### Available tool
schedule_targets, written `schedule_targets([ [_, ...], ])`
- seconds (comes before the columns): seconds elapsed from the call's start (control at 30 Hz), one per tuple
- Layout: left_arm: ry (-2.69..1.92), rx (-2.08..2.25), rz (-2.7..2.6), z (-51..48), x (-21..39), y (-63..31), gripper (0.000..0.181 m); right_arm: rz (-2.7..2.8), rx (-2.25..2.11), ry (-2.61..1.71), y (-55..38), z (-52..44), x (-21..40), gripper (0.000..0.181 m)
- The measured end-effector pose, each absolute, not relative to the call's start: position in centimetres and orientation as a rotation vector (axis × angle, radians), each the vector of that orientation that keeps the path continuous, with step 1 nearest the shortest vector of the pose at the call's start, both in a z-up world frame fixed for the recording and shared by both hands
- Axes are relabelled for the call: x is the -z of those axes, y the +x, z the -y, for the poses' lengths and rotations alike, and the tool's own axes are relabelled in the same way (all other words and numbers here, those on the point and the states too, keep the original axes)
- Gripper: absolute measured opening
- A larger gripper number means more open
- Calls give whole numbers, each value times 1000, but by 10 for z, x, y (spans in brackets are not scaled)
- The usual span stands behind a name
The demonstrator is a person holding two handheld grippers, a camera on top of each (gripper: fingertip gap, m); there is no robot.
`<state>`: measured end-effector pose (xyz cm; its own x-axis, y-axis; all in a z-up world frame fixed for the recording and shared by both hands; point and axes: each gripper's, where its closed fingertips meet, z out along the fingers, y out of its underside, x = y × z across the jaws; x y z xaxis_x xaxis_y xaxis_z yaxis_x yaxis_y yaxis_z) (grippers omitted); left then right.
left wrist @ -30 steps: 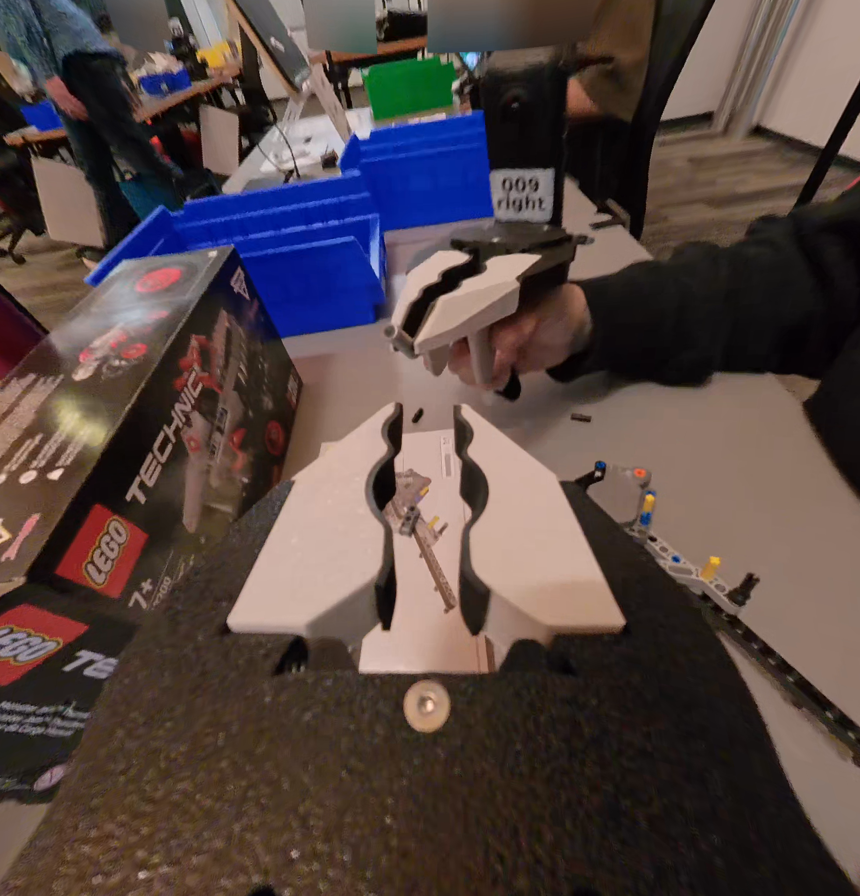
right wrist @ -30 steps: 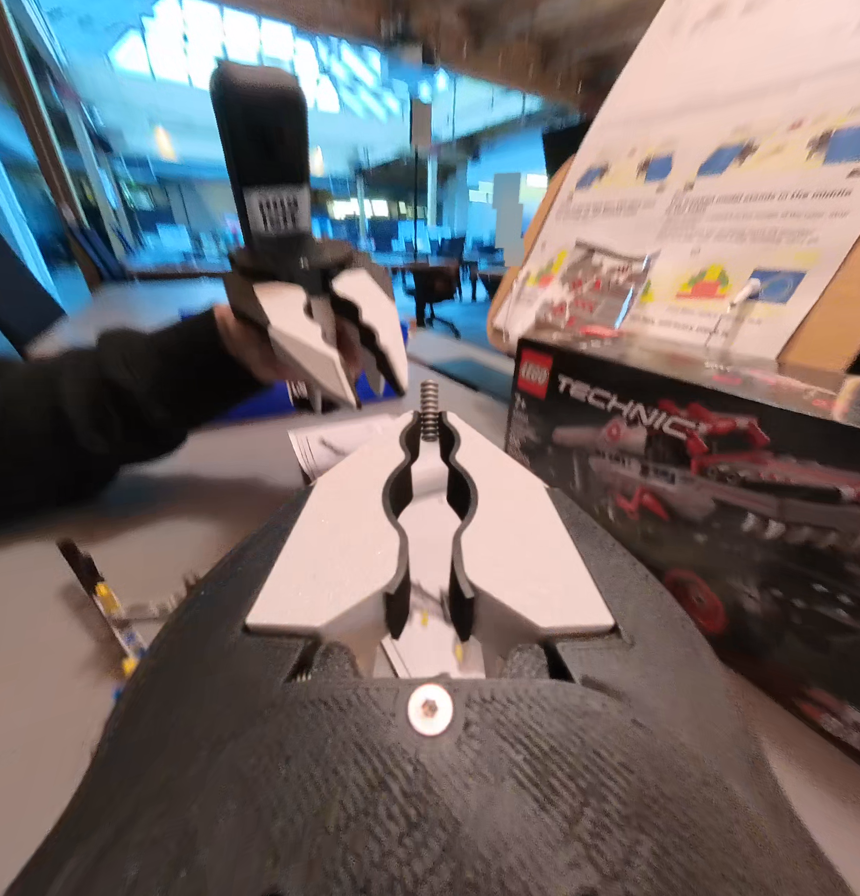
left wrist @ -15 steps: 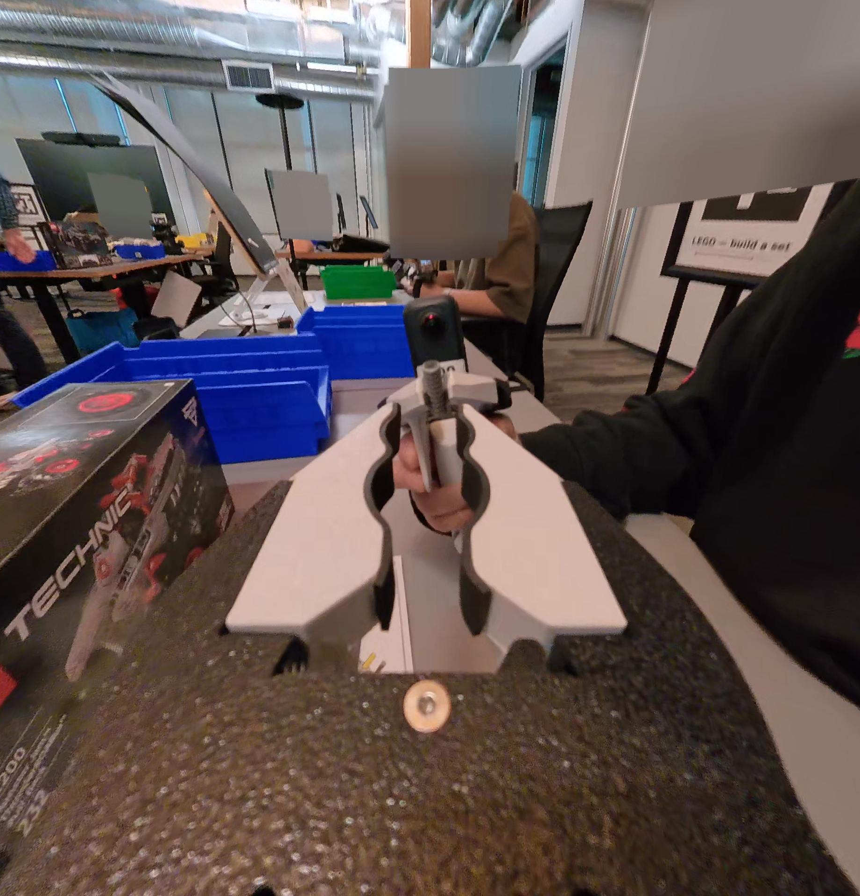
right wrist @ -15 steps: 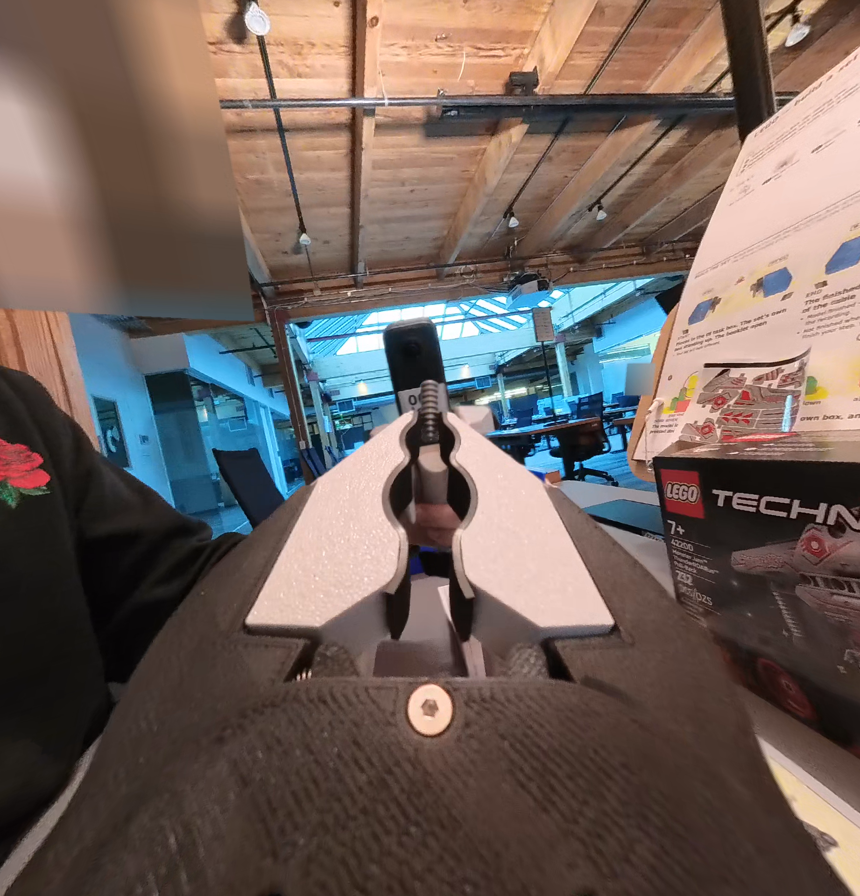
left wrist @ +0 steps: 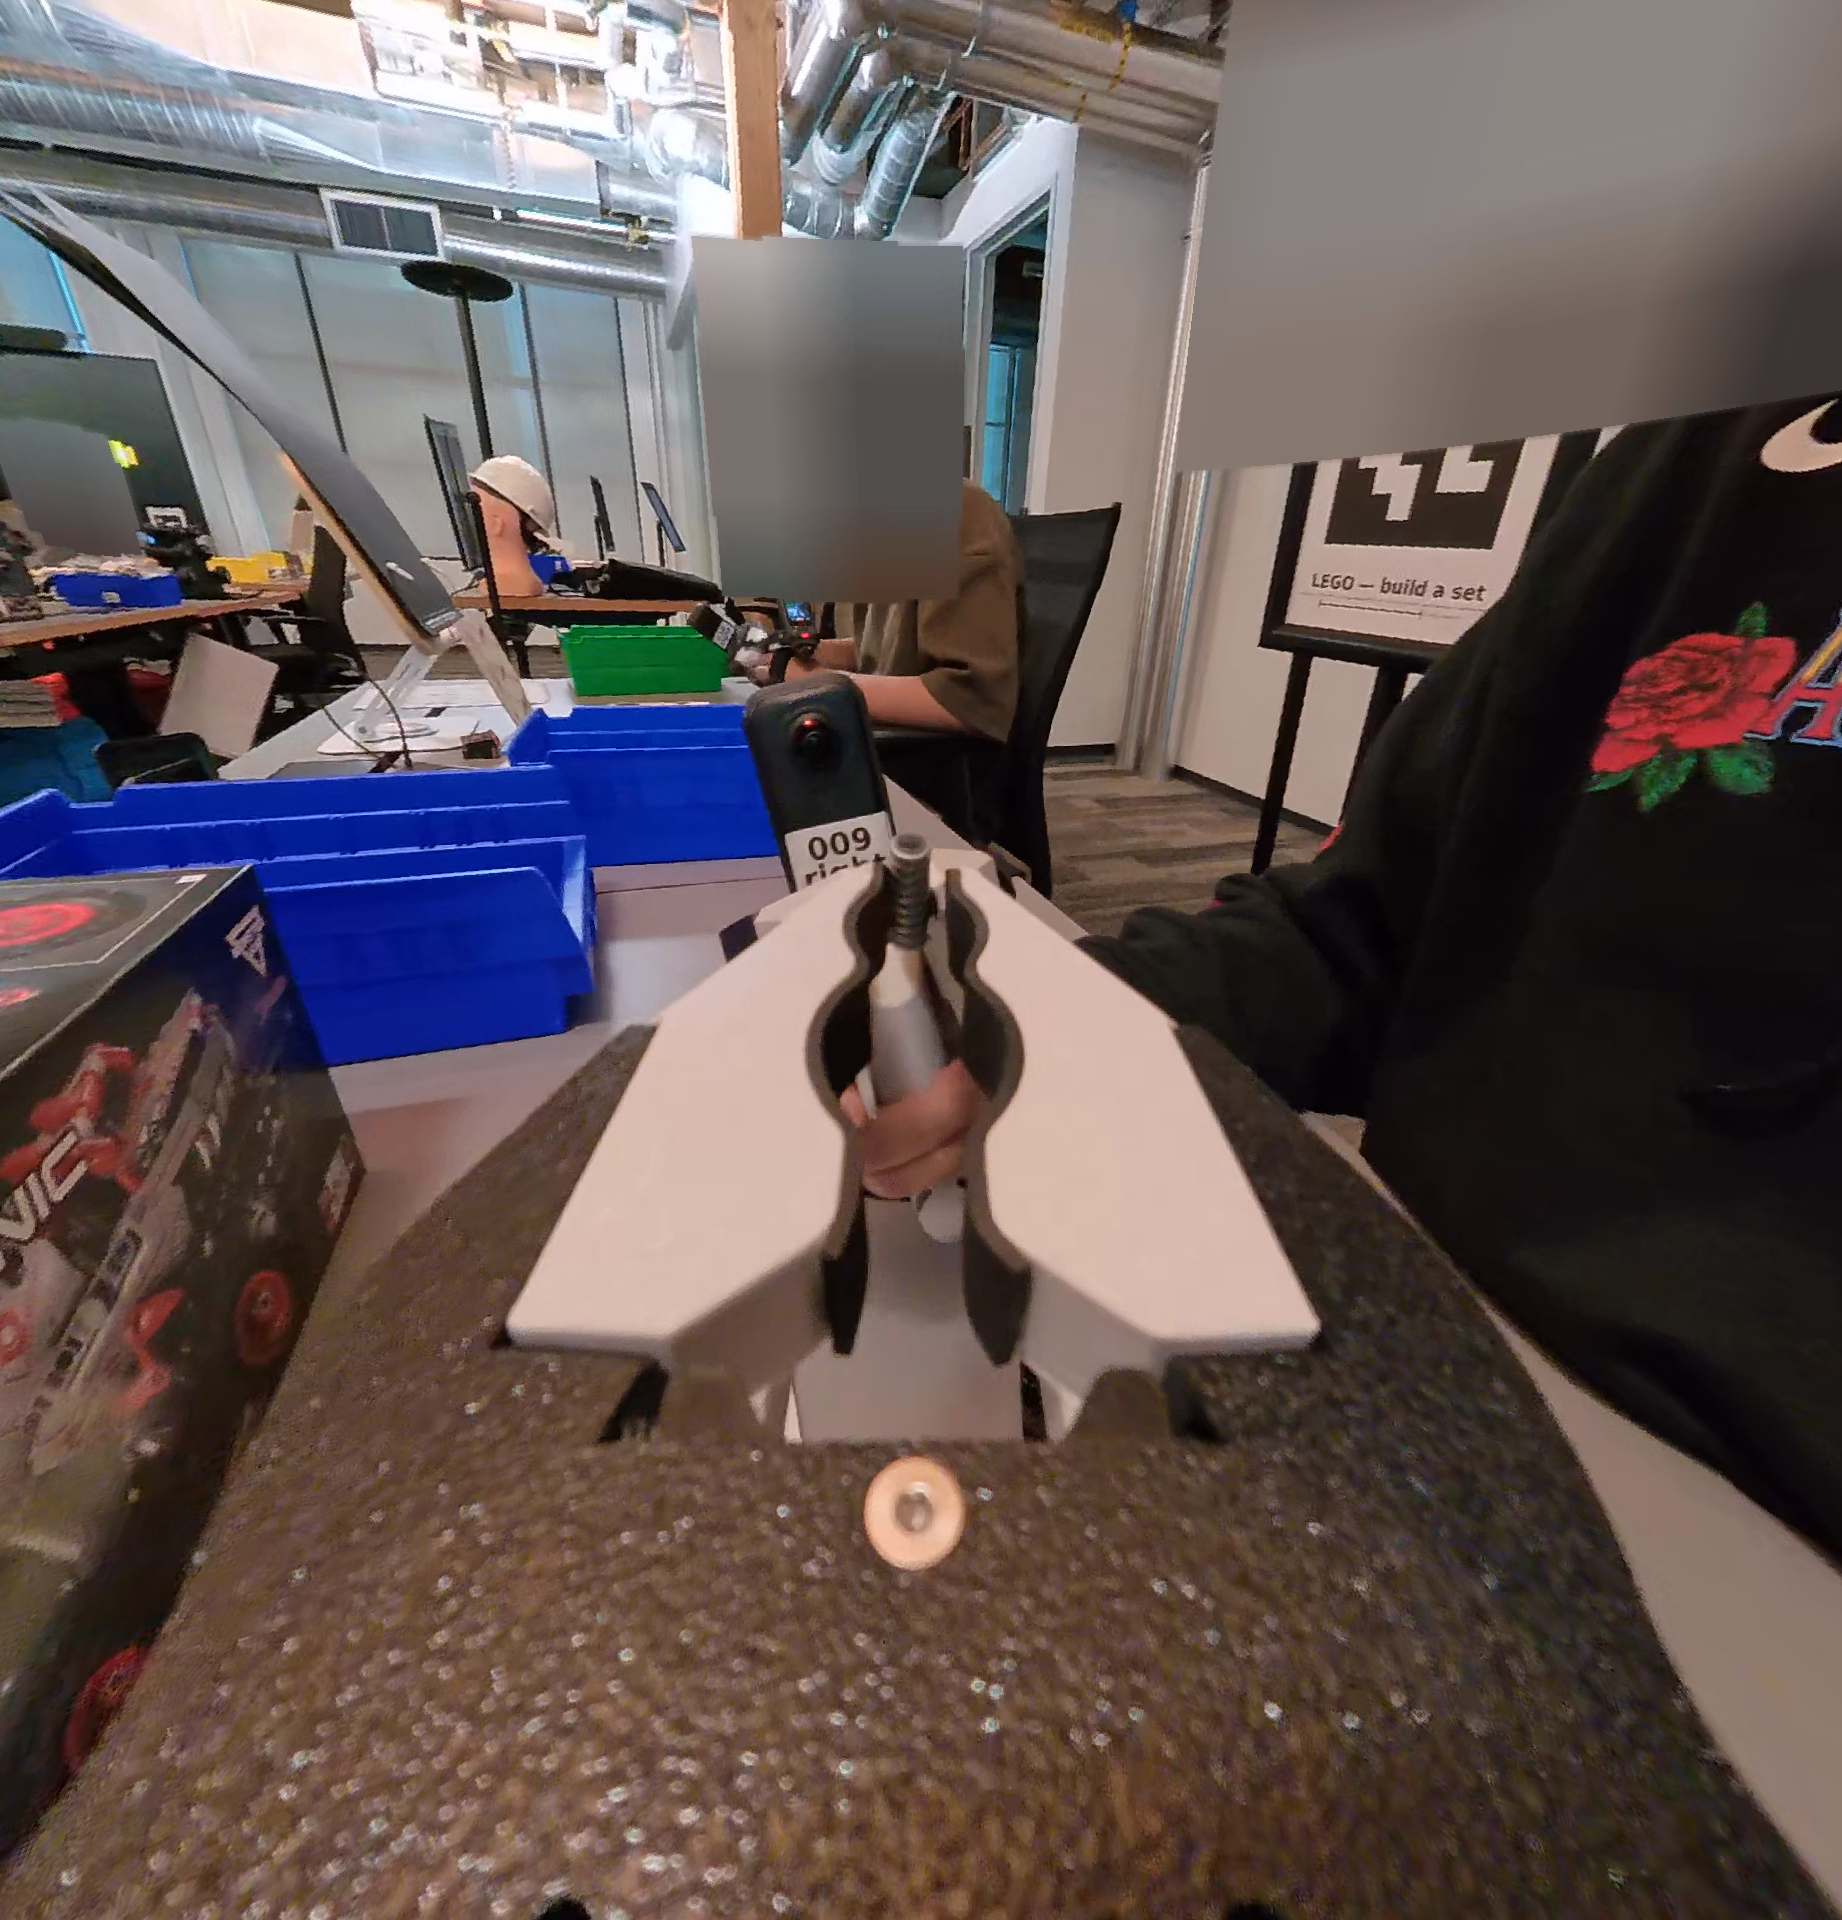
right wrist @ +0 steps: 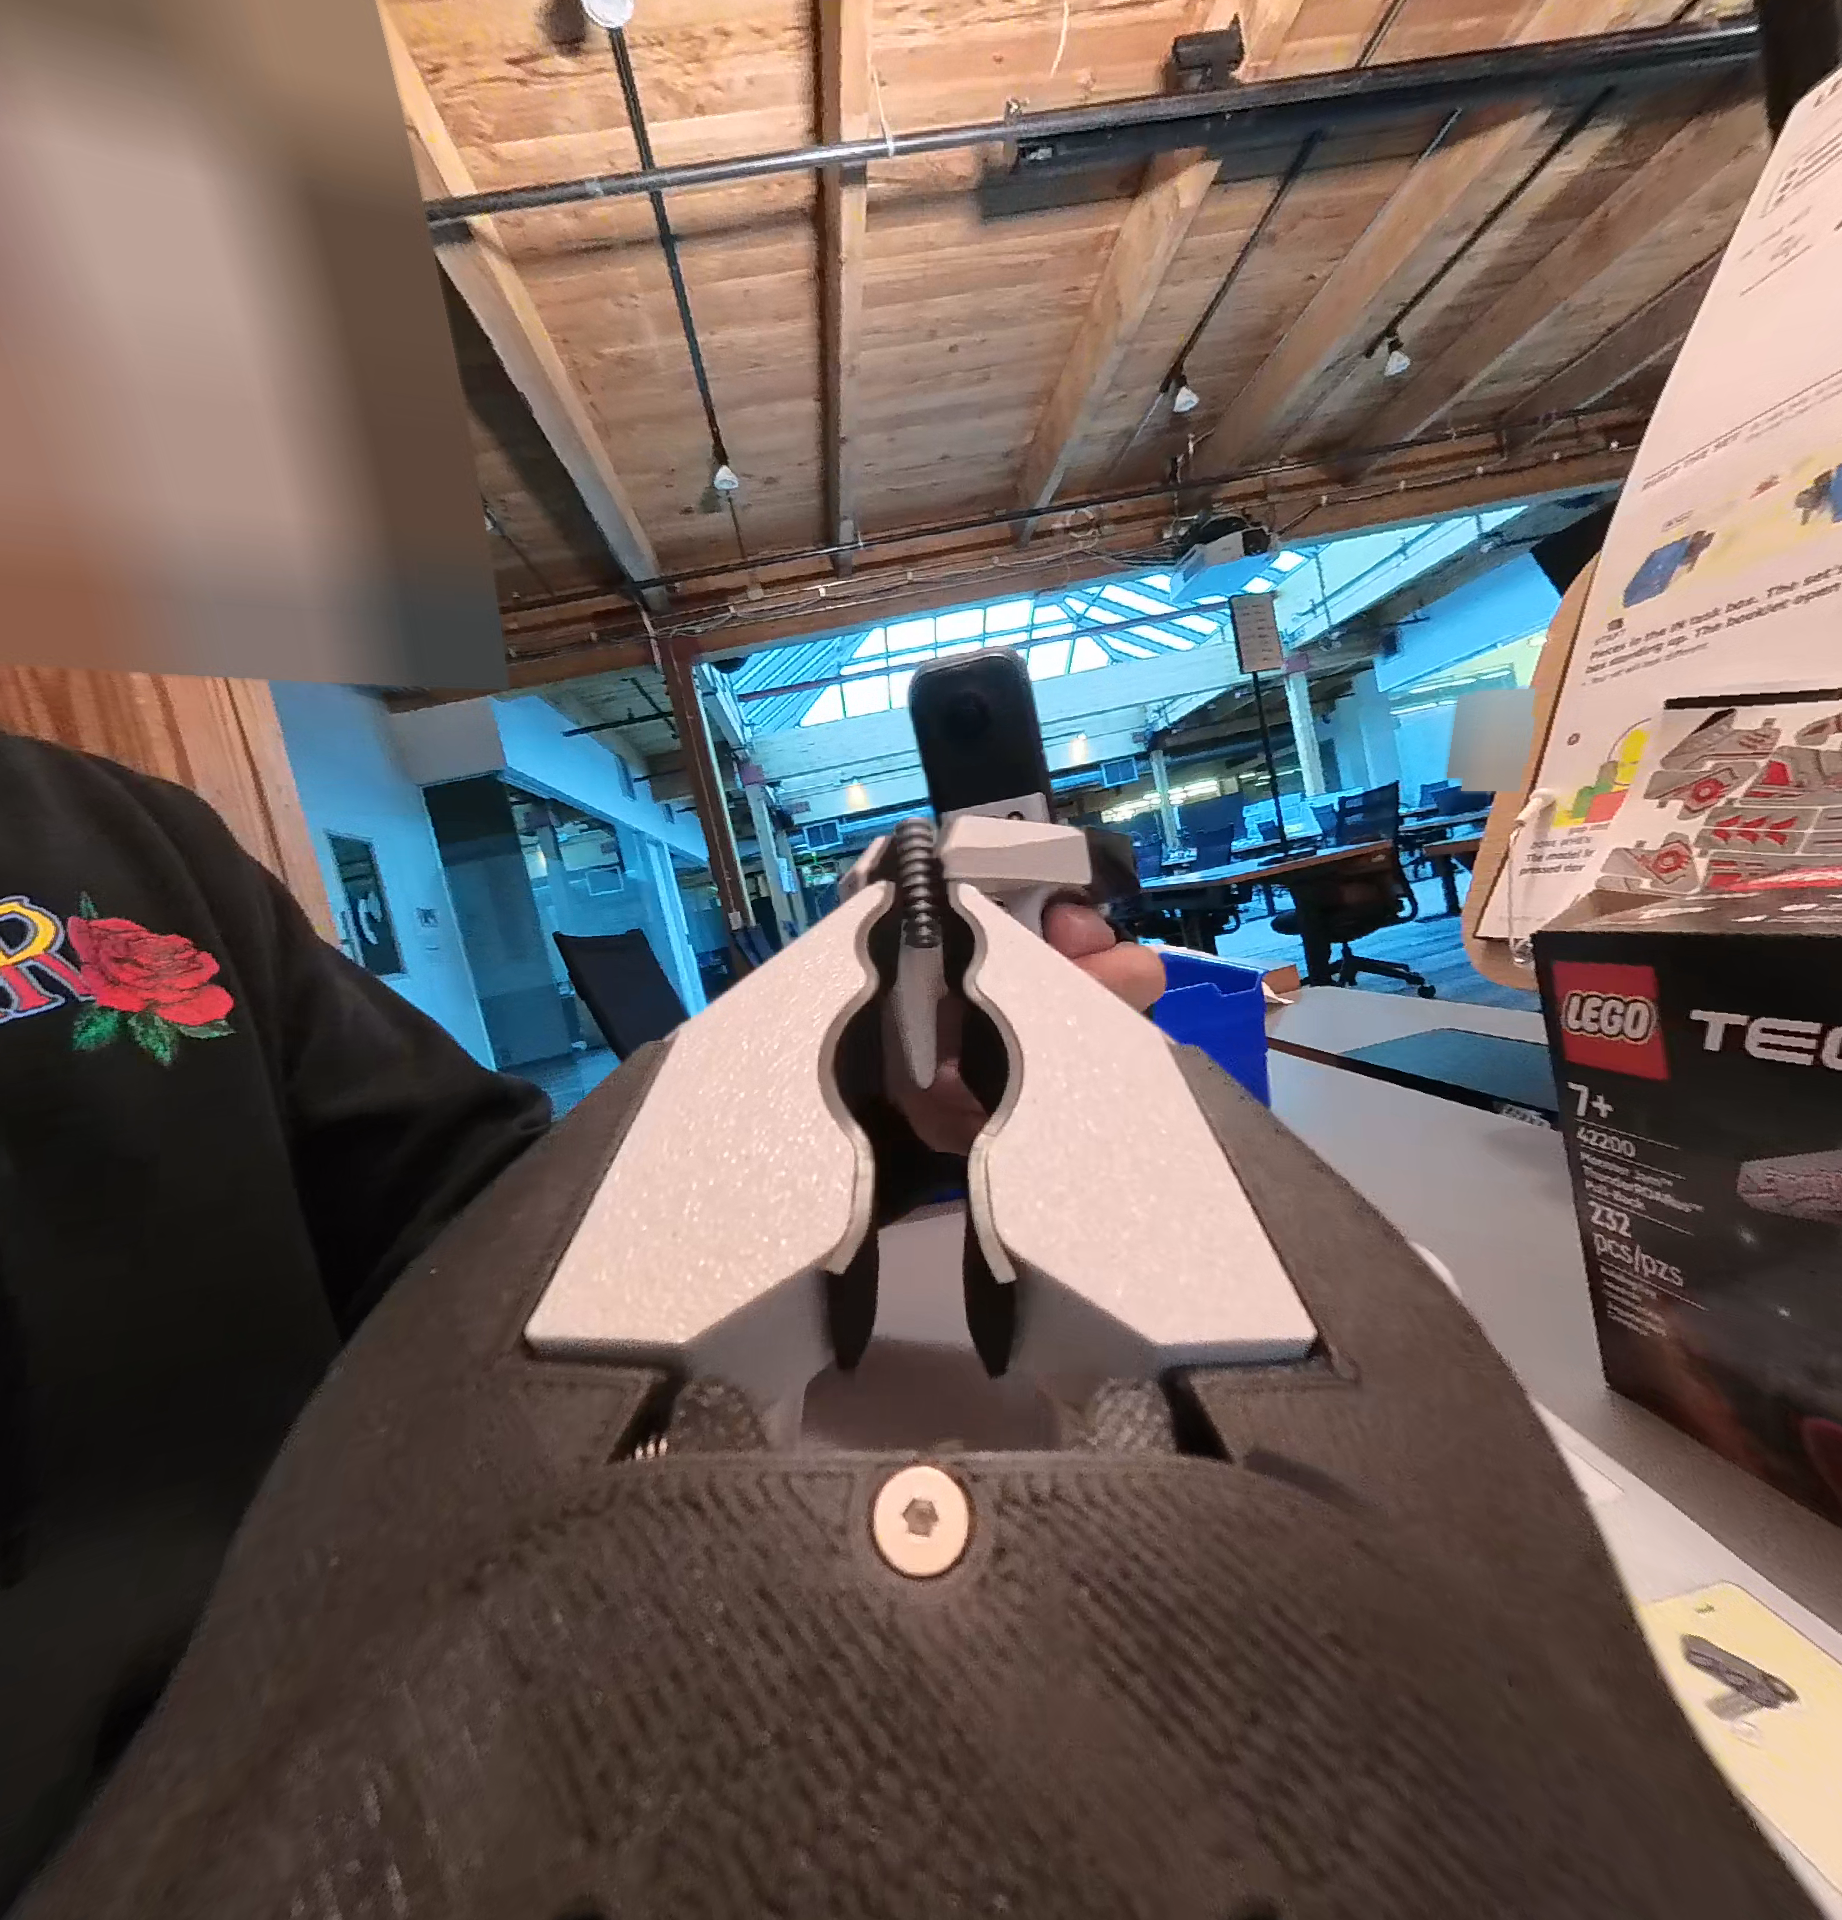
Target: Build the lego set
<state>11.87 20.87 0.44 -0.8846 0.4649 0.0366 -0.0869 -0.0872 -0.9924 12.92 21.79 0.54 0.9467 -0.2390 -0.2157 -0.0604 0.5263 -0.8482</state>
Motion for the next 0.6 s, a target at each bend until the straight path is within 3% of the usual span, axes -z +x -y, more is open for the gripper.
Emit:
schedule_targets([
  [0.6,-365,-1995,1800,-207,0,121,4,-313,156,-1086,128,-218,2,7],
])
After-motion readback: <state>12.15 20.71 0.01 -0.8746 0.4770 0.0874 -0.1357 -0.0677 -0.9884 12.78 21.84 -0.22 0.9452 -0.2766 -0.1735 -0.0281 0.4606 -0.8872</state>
